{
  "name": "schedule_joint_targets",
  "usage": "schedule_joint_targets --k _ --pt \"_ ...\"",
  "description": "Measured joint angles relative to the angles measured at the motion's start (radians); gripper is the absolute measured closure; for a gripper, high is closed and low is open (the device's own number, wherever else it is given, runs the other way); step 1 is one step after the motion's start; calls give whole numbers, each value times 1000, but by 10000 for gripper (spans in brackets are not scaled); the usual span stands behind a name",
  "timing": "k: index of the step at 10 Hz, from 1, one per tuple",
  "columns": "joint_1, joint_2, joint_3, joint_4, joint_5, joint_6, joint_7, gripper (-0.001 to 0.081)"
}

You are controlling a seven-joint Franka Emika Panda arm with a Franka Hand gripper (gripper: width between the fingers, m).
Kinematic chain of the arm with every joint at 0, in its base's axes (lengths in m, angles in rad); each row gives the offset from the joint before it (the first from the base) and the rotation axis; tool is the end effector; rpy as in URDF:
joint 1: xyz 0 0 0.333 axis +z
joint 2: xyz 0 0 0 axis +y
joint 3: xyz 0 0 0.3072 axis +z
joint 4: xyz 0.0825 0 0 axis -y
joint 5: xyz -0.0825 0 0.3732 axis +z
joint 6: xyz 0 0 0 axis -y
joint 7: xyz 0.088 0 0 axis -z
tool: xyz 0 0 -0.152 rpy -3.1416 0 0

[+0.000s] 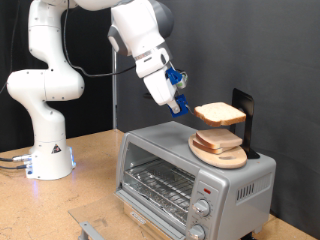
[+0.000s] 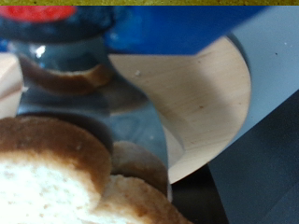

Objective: Make a piece of toast with the oven

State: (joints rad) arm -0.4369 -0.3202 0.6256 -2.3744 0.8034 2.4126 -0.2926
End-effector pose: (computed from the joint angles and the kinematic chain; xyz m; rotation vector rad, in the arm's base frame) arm 0.4836 0.1219 0.4136 -2.6849 0.0499 -0.4848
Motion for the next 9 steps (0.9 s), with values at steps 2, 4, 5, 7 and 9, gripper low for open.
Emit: schedule_joint_targets --k 2,4,5,7,9 --pt "-1 -25 -63 -27 25 -56 -102 358" --pt "-10 -56 -128 -62 24 -118 -183 358" --pt "-17 -70 -157 -77 20 -144 -217 358" --pt "-33 -94 -209 -105 16 -183 -272 358" --pt "-47 -113 -253 -129 5 -214 -330 358"
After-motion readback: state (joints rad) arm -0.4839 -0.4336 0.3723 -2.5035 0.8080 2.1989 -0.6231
